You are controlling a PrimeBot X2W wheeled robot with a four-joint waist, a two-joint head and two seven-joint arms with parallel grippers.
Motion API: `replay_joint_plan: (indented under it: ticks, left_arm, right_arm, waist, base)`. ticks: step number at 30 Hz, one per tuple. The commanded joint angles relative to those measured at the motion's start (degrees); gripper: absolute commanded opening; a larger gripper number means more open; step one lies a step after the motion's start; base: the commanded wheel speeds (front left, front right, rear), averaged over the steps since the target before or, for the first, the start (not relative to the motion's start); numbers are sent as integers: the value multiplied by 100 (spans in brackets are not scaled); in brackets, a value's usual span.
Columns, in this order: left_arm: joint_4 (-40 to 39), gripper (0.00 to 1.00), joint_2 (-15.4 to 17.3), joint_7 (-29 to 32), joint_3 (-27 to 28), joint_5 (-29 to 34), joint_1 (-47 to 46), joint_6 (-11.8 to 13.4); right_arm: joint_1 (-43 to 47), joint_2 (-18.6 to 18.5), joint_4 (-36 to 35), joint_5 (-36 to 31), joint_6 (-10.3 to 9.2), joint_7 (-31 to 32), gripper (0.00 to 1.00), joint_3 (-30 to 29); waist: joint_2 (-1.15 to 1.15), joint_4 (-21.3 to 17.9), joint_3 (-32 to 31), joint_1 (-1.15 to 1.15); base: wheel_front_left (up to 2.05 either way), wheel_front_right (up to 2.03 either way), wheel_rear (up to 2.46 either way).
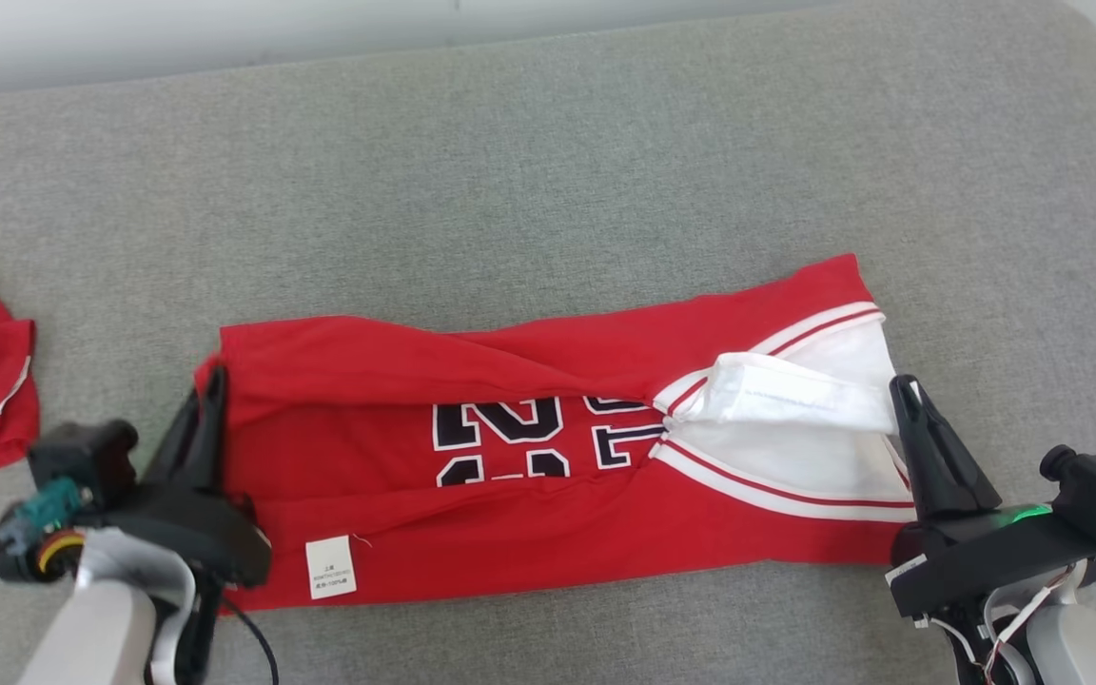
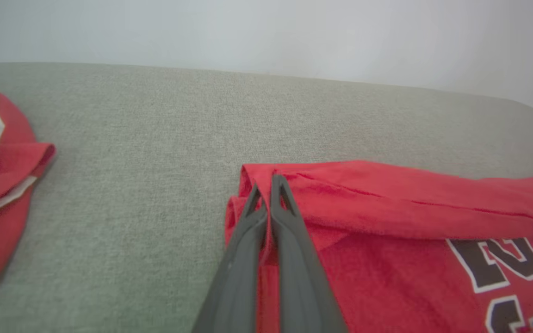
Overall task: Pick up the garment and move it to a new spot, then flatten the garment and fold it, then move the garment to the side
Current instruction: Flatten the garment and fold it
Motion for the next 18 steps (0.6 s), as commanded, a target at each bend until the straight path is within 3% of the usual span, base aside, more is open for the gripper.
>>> replay_joint_plan:
  ticks: [1, 18]
  left_arm:
    - [-2, 0, -5, -30, -2, 24, 80, 24]
    - [28, 0, -282, -320, -107, -142, 604, 133]
  right_arm:
    - [83, 38, -5, -41, 7, 18, 0, -21]
    - [438, 323, 285, -468, 7, 239, 0, -348]
  waist:
    - [0, 19, -18, 0]
    - [0, 196, -316, 0]
  base:
    - [0, 0, 0]
    - [0, 0, 0]
